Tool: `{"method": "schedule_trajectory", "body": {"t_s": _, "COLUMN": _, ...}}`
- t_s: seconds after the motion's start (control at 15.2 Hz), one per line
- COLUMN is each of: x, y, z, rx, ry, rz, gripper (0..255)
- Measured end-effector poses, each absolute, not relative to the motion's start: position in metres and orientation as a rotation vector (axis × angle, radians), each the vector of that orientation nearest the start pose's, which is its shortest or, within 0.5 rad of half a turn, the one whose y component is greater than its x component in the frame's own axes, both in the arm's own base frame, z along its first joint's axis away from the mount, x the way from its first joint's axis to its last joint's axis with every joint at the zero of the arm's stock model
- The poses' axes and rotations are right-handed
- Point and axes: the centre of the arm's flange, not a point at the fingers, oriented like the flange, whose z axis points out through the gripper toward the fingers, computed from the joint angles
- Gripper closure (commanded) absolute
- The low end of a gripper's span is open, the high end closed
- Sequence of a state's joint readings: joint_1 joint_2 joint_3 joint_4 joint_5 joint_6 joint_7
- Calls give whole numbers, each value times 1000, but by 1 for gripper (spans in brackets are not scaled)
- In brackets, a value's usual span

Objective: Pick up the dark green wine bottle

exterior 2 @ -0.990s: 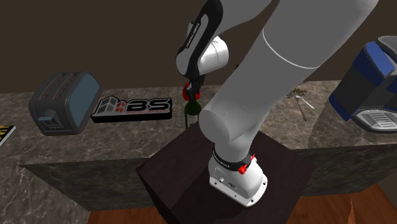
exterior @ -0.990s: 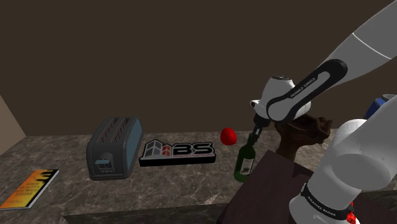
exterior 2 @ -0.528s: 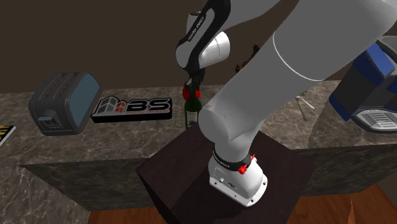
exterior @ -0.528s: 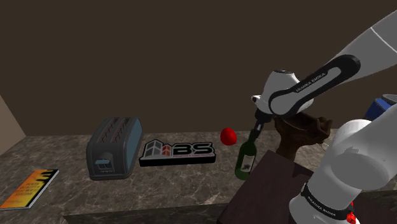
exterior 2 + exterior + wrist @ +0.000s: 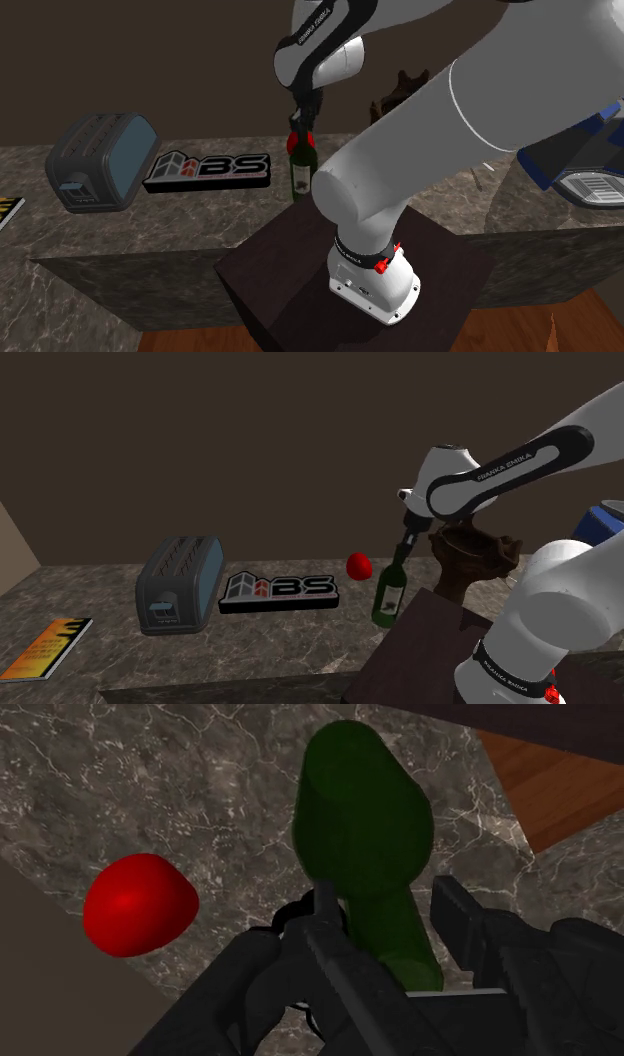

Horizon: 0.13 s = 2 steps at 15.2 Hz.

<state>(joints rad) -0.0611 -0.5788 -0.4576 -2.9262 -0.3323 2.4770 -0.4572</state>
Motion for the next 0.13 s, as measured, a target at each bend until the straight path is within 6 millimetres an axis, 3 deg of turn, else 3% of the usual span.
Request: {"method": "schedule_trajectory", "body": {"t_s": 0.13, "x": 296, "y": -139, "z": 331, "rx": -3137, "ry": -389, "rz": -175, "gripper": 255}}
